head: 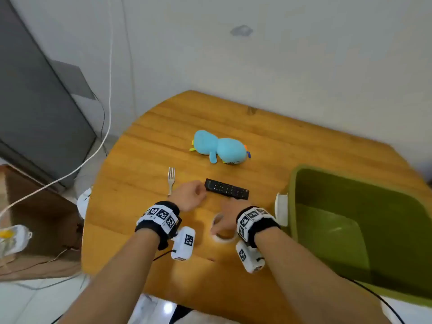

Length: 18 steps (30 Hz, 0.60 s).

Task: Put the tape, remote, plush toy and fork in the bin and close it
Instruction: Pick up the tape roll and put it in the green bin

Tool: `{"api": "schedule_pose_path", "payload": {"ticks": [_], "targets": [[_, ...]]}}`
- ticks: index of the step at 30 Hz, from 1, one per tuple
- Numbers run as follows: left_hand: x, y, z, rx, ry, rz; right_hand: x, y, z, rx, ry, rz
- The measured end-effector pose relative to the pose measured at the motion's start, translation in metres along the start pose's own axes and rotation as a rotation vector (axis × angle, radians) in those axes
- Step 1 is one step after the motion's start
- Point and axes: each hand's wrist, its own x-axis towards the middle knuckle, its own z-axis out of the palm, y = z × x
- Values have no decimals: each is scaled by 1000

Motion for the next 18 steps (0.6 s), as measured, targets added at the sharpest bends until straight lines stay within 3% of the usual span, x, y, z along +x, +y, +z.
{"api": "schedule_pose_path", "payload": {"ticks": [3, 6, 10, 14, 18], "targets": [[3, -3, 6, -62, -102, -71, 2, -4, 16, 25, -82, 36], [1, -2, 15, -193, -169, -91, 4, -6, 24, 79, -73, 43], [-12, 6, 21, -421, -260, -104, 1, -6, 6, 326, 14, 2], [-25, 13, 12, -689, -97, -93, -19, 0, -25, 356, 234, -110], [-45, 37, -19, -946, -33, -27, -55, 5, -50, 383, 458, -255]]}}
